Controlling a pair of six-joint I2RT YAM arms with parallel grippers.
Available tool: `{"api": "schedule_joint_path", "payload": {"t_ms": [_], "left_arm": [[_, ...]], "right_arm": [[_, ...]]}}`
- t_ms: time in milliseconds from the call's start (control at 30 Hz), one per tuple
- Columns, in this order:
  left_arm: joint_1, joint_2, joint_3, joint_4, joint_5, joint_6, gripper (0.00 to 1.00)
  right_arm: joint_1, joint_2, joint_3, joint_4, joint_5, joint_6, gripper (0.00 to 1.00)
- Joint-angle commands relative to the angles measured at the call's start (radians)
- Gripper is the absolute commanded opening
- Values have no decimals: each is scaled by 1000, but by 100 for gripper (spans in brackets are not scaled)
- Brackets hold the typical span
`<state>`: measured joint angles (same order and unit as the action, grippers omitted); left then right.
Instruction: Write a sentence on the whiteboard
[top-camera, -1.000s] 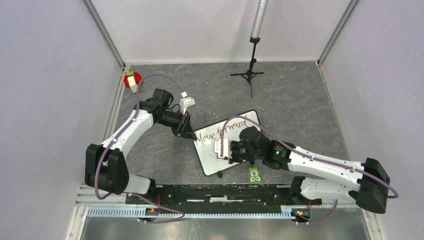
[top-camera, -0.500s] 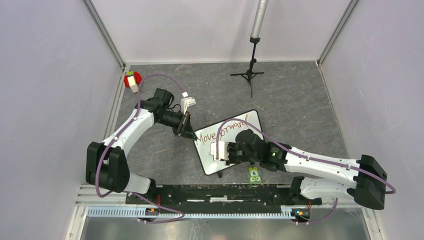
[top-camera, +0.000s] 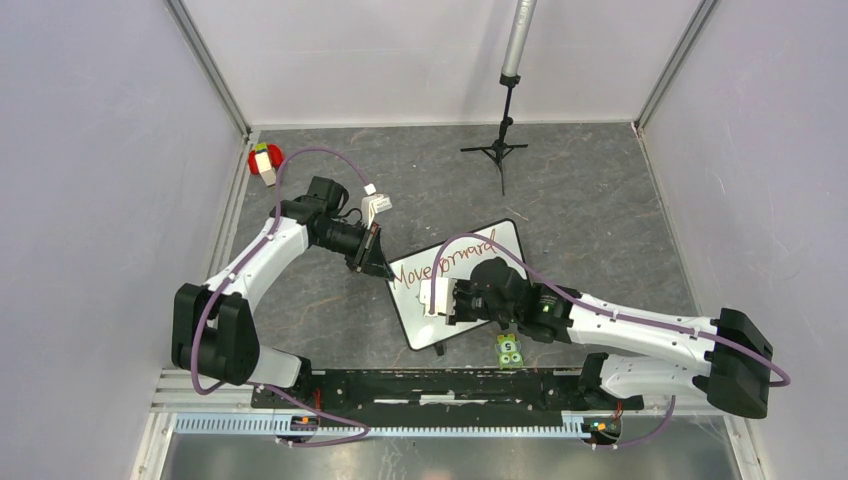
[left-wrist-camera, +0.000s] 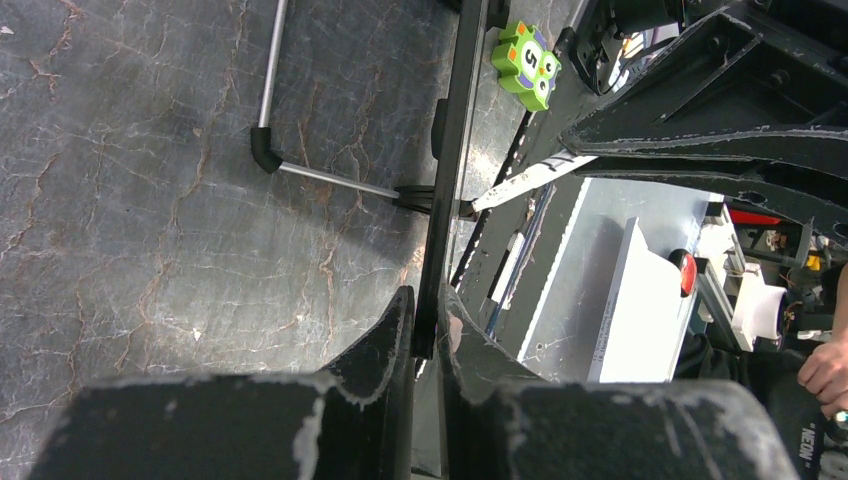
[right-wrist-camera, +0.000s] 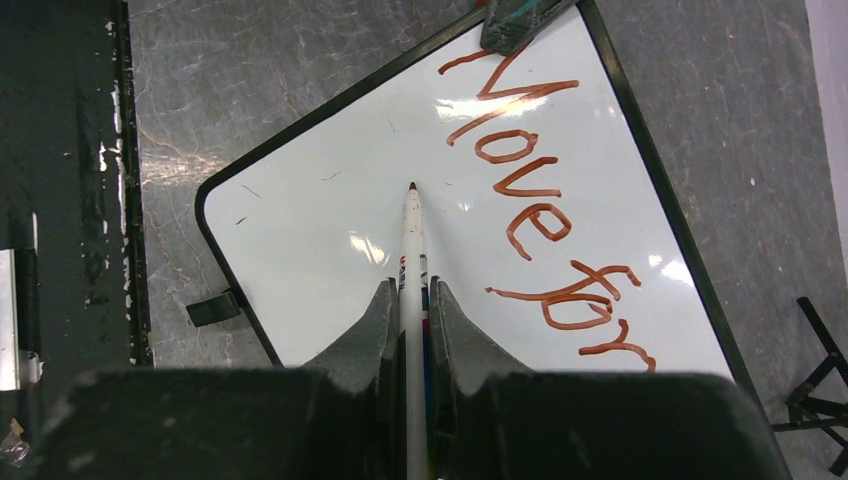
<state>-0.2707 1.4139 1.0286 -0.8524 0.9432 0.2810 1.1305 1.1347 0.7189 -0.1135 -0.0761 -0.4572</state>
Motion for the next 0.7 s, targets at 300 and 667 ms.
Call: {"api": "schedule_joint_path", "payload": {"t_ms": [300,667], "left_arm": [[-5,10,30,2,-20,30,2],[-5,9,28,2,-23,33,2]], "right_arm": [[6,4,0,30,31,-12,0],[6,-13,-67,-10,-33,-18,0]]}}
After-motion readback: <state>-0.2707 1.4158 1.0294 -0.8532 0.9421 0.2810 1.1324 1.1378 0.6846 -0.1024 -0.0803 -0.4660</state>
